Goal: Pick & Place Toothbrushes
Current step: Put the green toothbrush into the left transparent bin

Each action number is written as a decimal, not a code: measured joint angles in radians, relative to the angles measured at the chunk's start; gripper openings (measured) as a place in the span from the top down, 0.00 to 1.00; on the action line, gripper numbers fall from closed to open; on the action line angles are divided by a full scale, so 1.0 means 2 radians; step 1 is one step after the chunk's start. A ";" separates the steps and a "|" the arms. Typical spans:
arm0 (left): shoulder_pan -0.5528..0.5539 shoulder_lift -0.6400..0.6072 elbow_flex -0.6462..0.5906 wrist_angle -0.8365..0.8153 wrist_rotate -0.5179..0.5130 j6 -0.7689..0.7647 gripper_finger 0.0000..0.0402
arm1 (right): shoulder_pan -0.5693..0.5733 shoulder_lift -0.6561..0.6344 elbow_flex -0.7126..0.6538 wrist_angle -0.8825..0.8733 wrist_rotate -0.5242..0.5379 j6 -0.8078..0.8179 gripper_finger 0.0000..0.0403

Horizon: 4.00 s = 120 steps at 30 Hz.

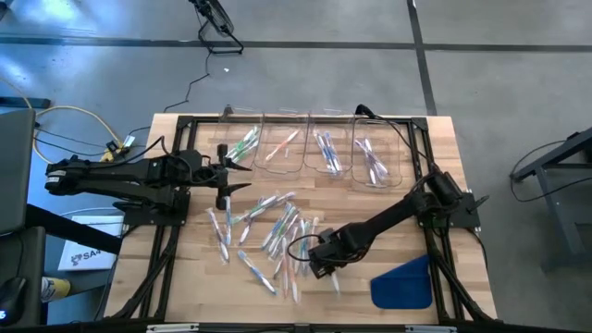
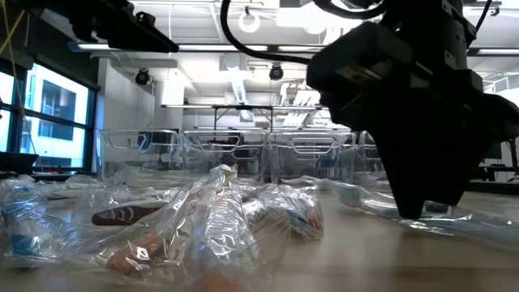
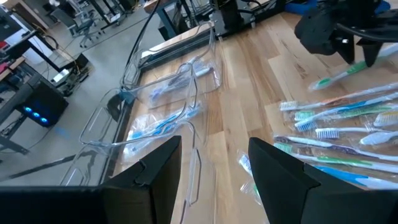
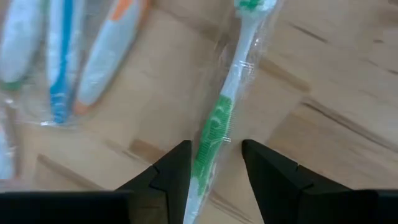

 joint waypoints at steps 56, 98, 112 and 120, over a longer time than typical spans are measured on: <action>0.000 0.017 0.001 0.178 0.043 -0.096 0.55 | -0.081 -0.261 -0.003 0.132 0.248 -0.454 0.99; 0.000 0.290 0.035 0.536 0.101 -0.153 0.55 | -0.133 -0.251 -0.002 0.252 0.236 -0.654 0.99; 0.000 0.307 0.049 0.537 0.117 -0.144 0.55 | -0.134 -0.251 -0.002 0.249 0.238 -0.654 0.99; 0.000 0.307 0.049 0.536 0.108 -0.141 0.80 | -0.134 -0.251 -0.002 0.248 0.239 -0.654 0.99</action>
